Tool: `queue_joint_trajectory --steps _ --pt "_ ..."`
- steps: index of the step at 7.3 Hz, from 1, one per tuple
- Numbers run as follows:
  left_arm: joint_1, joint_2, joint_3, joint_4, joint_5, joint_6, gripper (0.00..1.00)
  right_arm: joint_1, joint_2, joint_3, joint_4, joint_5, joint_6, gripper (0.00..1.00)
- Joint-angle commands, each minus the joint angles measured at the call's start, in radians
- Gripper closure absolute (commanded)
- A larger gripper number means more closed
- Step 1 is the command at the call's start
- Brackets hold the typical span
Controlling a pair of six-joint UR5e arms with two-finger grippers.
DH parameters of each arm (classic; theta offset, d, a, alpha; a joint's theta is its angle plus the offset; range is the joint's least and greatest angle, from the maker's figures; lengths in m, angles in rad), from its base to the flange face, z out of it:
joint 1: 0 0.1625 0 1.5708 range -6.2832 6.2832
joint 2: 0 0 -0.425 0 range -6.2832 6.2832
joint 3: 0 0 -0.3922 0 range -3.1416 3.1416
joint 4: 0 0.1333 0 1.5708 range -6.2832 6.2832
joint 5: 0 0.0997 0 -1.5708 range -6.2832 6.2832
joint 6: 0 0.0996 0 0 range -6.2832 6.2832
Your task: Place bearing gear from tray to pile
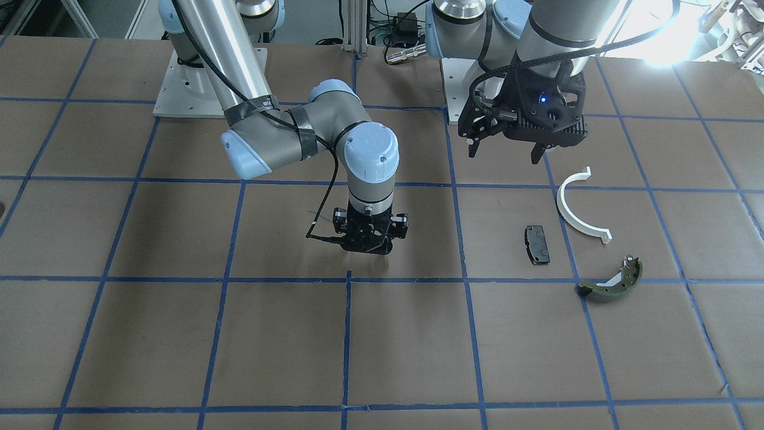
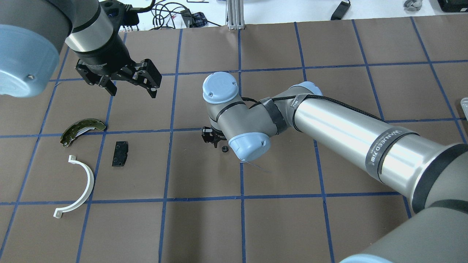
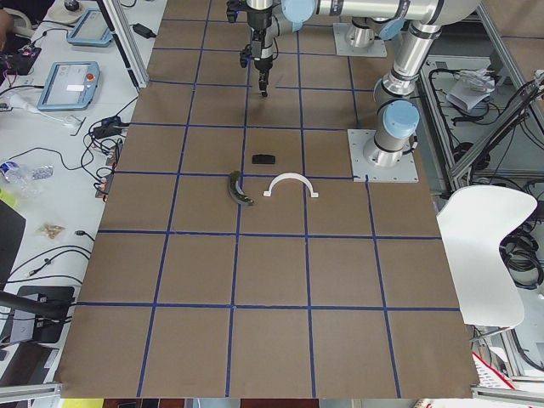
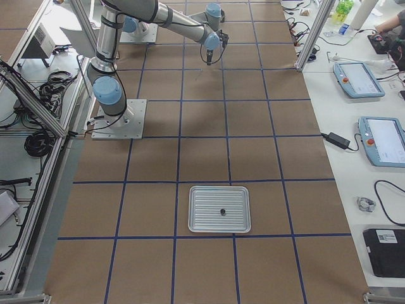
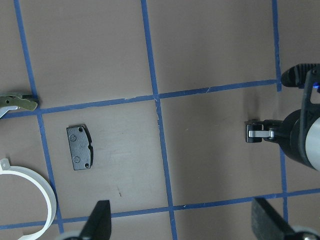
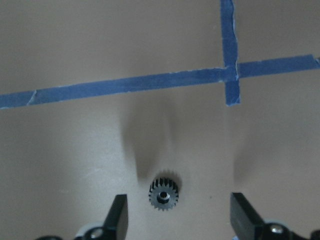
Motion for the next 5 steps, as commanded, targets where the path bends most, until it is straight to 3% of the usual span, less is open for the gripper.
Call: queue_joint_trajectory --steps 1,5 --pt "0.0 0.0 -0.006 0.0 -0.001 -0.001 0.0 -0.066 -0.028 -0.004 0.027 -0.003 -0.088 0.0" --pt "-0.016 -0.092 -0.029 0.012 -0.013 -0.048 0.0 -0.339 -0.195 0.004 0.245 -0.02 -0.46 0.0"
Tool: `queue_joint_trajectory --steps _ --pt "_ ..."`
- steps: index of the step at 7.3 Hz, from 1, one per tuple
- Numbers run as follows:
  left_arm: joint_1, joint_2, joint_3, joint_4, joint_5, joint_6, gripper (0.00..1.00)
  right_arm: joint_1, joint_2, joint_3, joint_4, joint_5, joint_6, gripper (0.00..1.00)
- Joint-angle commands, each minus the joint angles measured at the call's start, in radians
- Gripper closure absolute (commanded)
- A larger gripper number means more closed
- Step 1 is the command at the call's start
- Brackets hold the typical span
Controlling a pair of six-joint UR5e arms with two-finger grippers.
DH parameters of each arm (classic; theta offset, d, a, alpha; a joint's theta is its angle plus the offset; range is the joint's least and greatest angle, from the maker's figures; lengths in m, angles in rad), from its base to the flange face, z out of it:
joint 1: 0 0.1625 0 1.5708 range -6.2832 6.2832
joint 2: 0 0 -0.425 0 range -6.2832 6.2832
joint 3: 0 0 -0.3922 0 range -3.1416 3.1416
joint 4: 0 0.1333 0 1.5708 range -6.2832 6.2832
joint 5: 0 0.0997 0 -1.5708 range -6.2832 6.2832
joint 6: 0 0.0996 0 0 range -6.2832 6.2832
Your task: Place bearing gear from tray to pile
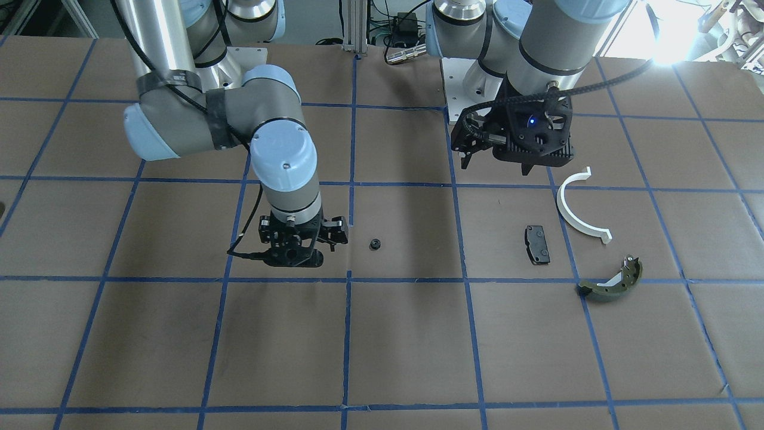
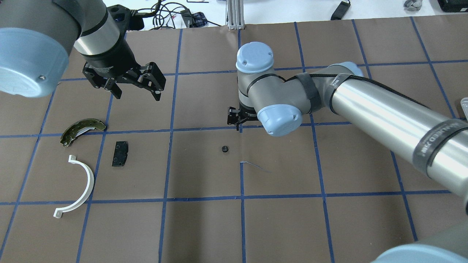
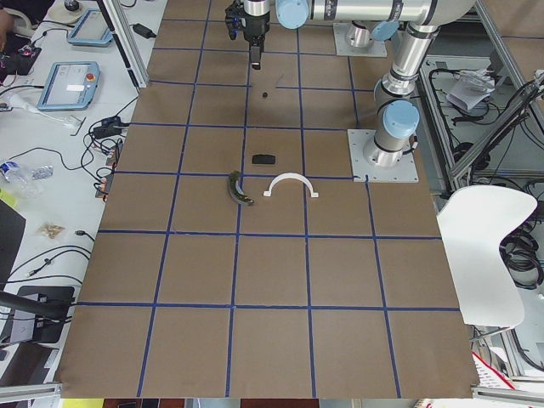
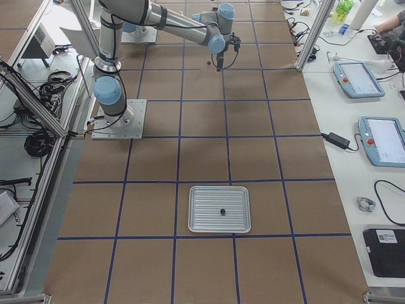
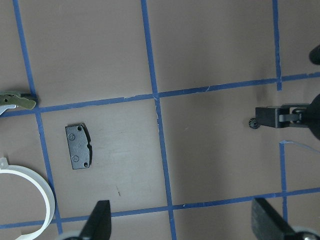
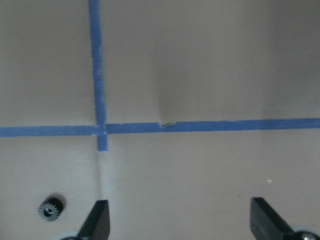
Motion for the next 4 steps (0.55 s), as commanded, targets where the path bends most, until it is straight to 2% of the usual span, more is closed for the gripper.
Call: queue_joint_trajectory --steps 1,2,4 --pt "-0.03 -0.092 -0.043 0.029 -0.003 -0.045 0.0 -0.17 -0.068 0.007 0.081 -0.016 -0.229 0.0" --pt "-0.065 -0.143 -0.103 0.137 -0.002 -0.07 0.0 -0.25 -0.083 0.007 0.092 -0.057 -0.307 0.0" --pt "-0.172 -0.238 -0.198 0.409 -0.003 -0.195 0.0 -0.398 -0.124 0.007 0.104 -0.068 -0.481 0.0"
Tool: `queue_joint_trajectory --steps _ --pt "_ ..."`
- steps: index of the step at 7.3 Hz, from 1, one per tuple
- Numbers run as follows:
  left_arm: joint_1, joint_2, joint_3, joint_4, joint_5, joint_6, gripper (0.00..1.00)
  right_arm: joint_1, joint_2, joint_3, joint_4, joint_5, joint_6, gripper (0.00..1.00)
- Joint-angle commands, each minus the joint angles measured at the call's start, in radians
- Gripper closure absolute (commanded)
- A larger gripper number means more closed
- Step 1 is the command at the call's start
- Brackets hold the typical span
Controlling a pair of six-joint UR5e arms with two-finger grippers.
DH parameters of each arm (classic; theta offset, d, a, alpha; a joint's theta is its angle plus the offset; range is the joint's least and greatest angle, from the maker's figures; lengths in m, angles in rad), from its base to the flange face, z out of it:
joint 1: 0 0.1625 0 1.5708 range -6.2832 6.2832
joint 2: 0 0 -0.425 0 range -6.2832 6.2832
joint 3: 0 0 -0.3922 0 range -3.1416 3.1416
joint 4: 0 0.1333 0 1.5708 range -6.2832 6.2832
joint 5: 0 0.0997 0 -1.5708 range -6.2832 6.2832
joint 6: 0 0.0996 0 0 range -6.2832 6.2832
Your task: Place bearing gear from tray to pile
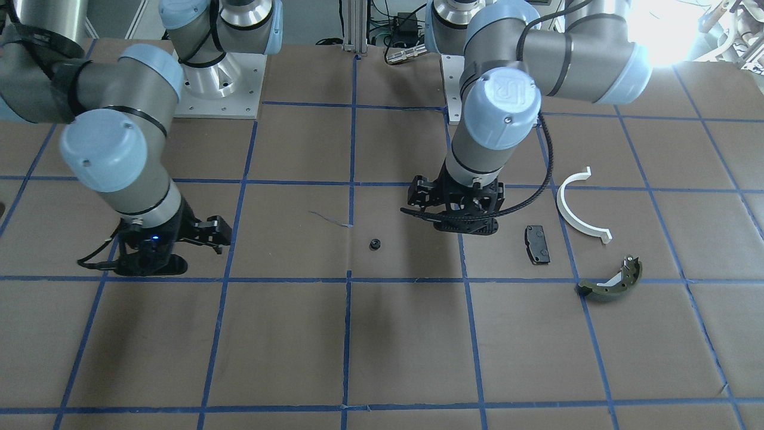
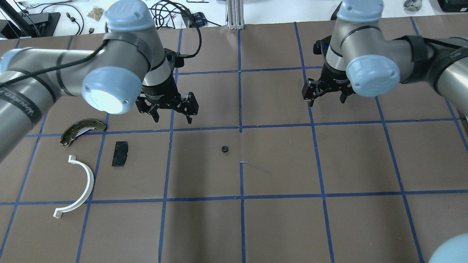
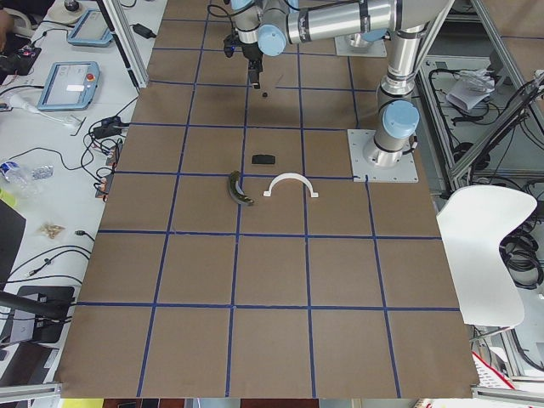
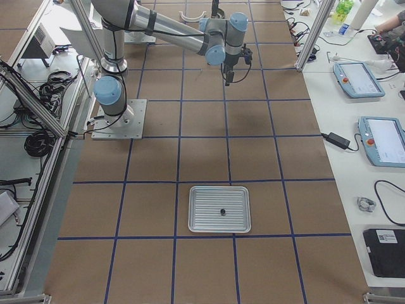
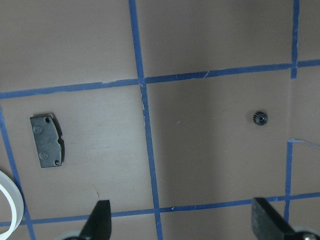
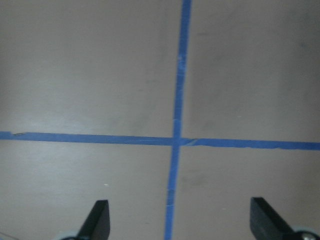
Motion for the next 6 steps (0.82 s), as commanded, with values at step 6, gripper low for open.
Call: queue_joint_trajectory --steps 6 --pt "-0.187 -0.213 -0.088 0.324 0.002 -0.192 0.0 -0.537 0.002 0.0 -0.031 -0.049 -0.634 0.0"
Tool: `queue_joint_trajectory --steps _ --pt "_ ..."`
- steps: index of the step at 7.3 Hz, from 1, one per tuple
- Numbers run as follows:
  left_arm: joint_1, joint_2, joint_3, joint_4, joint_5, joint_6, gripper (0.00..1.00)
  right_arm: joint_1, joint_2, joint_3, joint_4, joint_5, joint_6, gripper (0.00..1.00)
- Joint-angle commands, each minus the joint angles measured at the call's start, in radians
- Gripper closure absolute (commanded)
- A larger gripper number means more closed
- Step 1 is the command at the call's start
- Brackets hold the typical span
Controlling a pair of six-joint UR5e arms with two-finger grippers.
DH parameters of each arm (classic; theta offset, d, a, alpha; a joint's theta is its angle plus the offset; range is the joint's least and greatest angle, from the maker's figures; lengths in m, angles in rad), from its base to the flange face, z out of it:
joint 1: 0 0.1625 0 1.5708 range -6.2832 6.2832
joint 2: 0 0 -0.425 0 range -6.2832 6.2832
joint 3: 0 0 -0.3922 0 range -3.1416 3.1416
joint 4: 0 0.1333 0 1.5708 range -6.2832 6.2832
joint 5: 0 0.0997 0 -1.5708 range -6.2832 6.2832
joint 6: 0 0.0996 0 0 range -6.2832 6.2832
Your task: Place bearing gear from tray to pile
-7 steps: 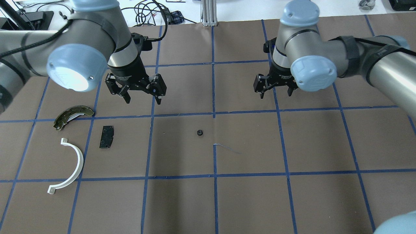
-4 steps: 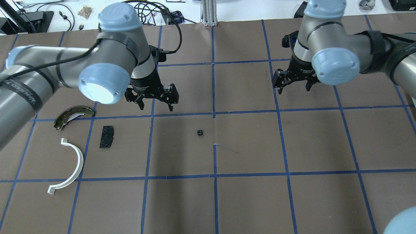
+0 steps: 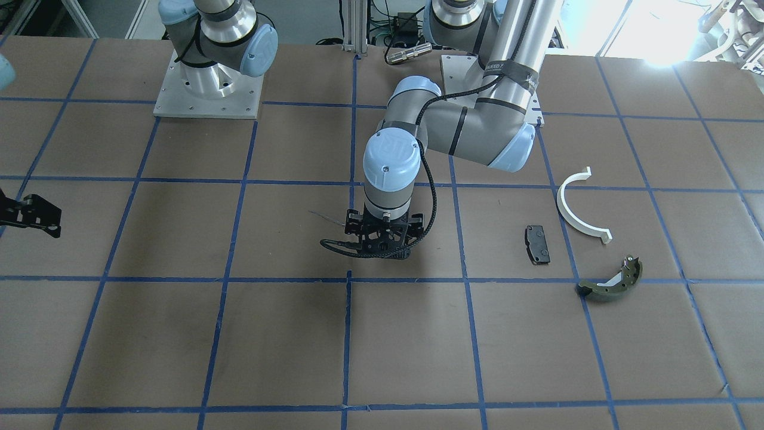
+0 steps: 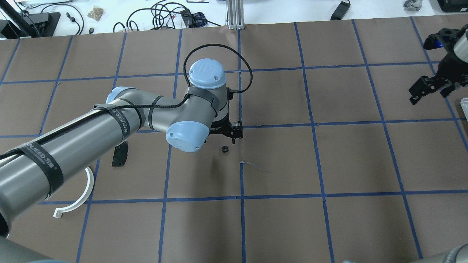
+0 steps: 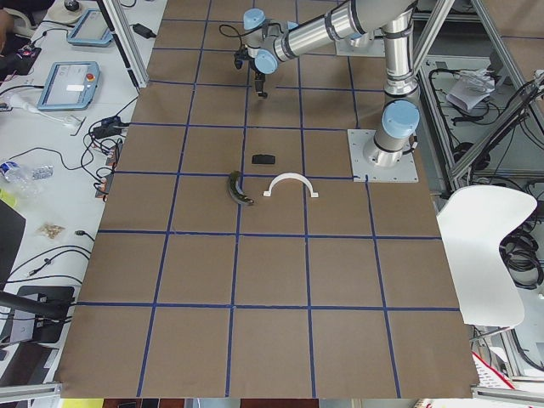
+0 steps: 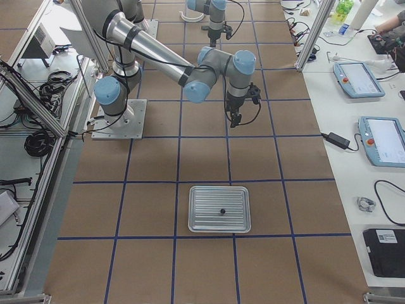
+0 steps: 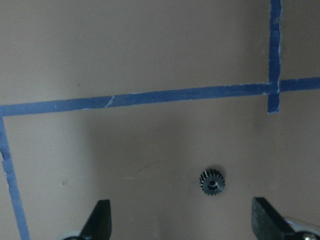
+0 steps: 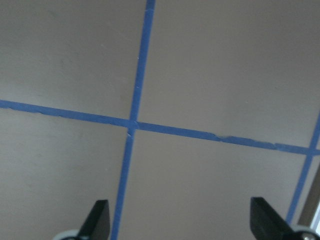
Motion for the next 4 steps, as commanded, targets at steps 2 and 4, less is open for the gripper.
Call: queue_joint_trajectory --steps 2,4 --pt "-0.008 -0.022 -0.087 0.148 0.0 0.005 0.03 -0.148 0.062 -0.004 -0.065 -0.029 -0.114 0.0" --pt "-0.008 -0.03 -0.094 0.188 -0.001 0.001 0.03 -0.219 0.114 -0.024 -0.114 -0.039 -0.157 0.0"
